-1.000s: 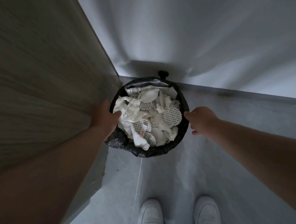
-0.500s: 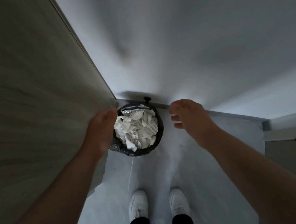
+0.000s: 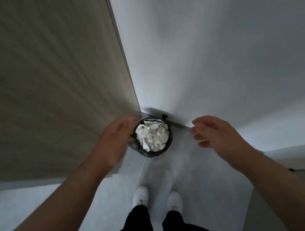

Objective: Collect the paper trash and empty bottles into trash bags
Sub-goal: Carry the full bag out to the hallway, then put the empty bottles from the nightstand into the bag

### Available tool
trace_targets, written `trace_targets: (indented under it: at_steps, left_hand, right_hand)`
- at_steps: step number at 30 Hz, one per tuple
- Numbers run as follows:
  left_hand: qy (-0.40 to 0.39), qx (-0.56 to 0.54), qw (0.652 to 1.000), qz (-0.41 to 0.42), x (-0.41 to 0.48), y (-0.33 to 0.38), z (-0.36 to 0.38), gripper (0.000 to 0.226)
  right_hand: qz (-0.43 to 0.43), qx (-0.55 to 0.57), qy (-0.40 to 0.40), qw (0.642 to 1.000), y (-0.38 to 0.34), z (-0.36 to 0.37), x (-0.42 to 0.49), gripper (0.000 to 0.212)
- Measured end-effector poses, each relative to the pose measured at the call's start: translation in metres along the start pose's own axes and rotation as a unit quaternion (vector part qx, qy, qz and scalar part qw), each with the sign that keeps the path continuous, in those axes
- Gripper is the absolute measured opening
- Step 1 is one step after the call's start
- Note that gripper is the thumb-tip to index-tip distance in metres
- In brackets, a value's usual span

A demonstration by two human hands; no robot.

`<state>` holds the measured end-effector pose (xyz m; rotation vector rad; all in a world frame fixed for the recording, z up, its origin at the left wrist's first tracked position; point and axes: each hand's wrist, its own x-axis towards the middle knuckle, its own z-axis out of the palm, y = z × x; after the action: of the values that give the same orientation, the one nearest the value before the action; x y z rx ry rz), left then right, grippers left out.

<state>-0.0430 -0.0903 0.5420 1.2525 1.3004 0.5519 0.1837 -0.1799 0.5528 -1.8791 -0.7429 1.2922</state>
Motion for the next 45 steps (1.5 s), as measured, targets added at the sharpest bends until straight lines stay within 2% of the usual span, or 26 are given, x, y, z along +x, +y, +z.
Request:
trace_targets:
  at_steps: [3, 6, 10, 14, 19, 21, 26, 29, 32, 33, 36, 41, 45]
  left_hand:
    - [0.044, 0.0, 0.999, -0.002, -0.047, 0.012, -0.017, 0.027]
    - [0.067, -0.004, 0.998, -0.003, -0.095, 0.016, -0.03, 0.017]
    - [0.131, -0.033, 0.991, 0.0, -0.155, 0.015, -0.048, 0.022]
    - [0.206, -0.056, 0.977, -0.001, -0.211, 0.011, -0.073, 0.027]
    - [0.287, -0.095, 0.953, 0.012, -0.289, 0.0, -0.118, 0.03]
    - [0.325, -0.122, 0.938, 0.012, -0.322, -0.013, -0.138, 0.042]
    - [0.437, -0.186, 0.88, 0.021, -0.412, -0.054, -0.19, 0.05]
    - [0.491, -0.217, 0.843, 0.011, -0.468, -0.08, -0.212, 0.045]
    - [0.531, -0.226, 0.817, 0.014, -0.517, -0.101, -0.226, 0.071]
    - [0.543, -0.231, 0.807, 0.009, -0.531, -0.109, -0.231, 0.072]
    - [0.573, -0.258, 0.778, -0.007, -0.566, -0.129, -0.247, 0.044]
    - [0.617, -0.272, 0.738, -0.015, -0.6, -0.154, -0.283, 0.042]
    - [0.637, -0.285, 0.716, -0.017, -0.602, -0.177, -0.324, 0.041]
  right_hand:
    - [-0.01, -0.014, -0.014, 1.0, -0.011, -0.007, -0.031, 0.012]
    - [-0.024, -0.041, -0.04, 0.998, -0.024, -0.005, -0.056, 0.013]
    - [-0.054, -0.065, -0.099, 0.992, -0.046, 0.012, -0.087, 0.014]
    - [-0.086, -0.1, -0.157, 0.979, -0.068, 0.049, -0.11, 0.012]
    - [-0.145, -0.175, -0.237, 0.945, -0.086, 0.118, -0.151, 0.013]
    - [-0.151, -0.185, -0.272, 0.932, -0.09, 0.149, -0.173, 0.015]
    - [-0.186, -0.192, -0.354, 0.896, -0.089, 0.232, -0.239, 0.016]
    - [-0.198, -0.213, -0.396, 0.871, -0.082, 0.281, -0.278, 0.015]
    - [-0.224, -0.238, -0.435, 0.839, -0.075, 0.326, -0.318, 0.014]
    - [-0.233, -0.245, -0.445, 0.829, -0.073, 0.34, -0.33, 0.014]
    - [-0.249, -0.263, -0.482, 0.798, -0.067, 0.384, -0.362, 0.016]
    - [-0.255, -0.269, -0.521, 0.769, -0.064, 0.452, -0.396, 0.015]
    - [-0.244, -0.276, -0.53, 0.763, -0.065, 0.511, -0.395, 0.014]
